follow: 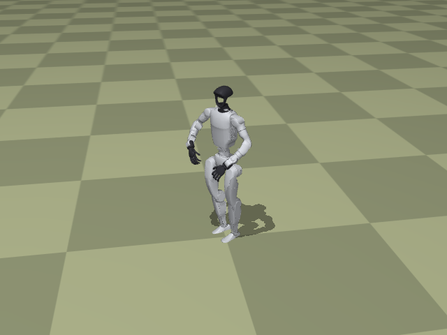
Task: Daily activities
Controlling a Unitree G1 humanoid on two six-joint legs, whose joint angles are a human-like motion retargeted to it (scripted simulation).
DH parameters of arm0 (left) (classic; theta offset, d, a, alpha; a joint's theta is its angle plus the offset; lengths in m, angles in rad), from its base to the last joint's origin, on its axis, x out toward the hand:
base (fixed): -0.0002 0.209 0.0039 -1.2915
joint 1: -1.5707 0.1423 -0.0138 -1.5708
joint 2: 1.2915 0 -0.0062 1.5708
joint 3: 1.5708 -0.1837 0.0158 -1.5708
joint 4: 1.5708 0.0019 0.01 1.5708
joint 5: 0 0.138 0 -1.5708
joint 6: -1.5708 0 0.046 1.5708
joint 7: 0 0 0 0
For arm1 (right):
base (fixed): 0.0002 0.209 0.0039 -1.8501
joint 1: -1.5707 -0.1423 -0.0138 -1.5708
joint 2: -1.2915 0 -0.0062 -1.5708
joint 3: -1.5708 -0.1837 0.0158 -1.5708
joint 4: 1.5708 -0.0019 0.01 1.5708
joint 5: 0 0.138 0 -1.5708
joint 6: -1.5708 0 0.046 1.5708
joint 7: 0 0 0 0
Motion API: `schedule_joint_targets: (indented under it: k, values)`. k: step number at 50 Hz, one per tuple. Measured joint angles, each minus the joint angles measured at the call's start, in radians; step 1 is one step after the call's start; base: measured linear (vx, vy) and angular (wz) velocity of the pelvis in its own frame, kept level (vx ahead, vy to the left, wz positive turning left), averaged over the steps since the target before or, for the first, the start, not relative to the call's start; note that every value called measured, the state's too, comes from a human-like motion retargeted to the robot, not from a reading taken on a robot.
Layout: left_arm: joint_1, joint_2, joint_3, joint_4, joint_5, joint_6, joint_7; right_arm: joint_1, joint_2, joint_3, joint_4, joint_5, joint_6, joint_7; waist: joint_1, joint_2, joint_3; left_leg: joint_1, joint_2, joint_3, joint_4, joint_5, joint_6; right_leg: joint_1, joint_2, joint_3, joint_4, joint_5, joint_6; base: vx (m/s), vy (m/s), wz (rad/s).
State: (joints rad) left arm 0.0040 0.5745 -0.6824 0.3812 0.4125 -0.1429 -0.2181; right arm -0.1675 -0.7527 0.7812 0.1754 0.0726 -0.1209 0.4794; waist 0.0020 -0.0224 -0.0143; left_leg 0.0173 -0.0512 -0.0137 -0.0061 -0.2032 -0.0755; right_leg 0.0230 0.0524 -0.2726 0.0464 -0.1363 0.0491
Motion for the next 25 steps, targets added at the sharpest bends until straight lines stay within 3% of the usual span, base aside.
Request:
schedule_joint_targets:
  k: [9,17,25]
  values:
    - [0.032,-0.028,-0.029,0.203,0.022,0.004,-0.06,-0.033,-0.057,-0.058,-0.155,-0.027,-0.036,-0.064,-0.01,0.023,-0.006,-0.013,-0.005,0.019,0.008,0.0,0.012,-0.012,-0.005,0.013,-0.004,0.004,0.009,0.0,0.01,-0.04]
    - [0.086,-0.042,-0.01,0.223,-0.098,-0.006,-0.125,0.034,-0.074,-0.183,-0.291,-0.094,-0.071,-0.146,-0.027,0.047,-0.008,-0.032,-0.009,0.043,0.02,-0.007,0.028,-0.045,-0.012,0.035,0.02,-0.006,0.016,0.01,0.03,-0.24]
    - [0.119,-0.055,0.022,0.206,-0.312,0.014,-0.153,0.233,0.01,-0.239,-0.048,-0.24,-0.053,-0.15,-0.043,0.06,-0.008,-0.034,-0.01,0.055,0.001,0.001,0.03,-0.086,-0.017,0.062,0.069,-0.027,0.021,0.0,0.01,-0.1]
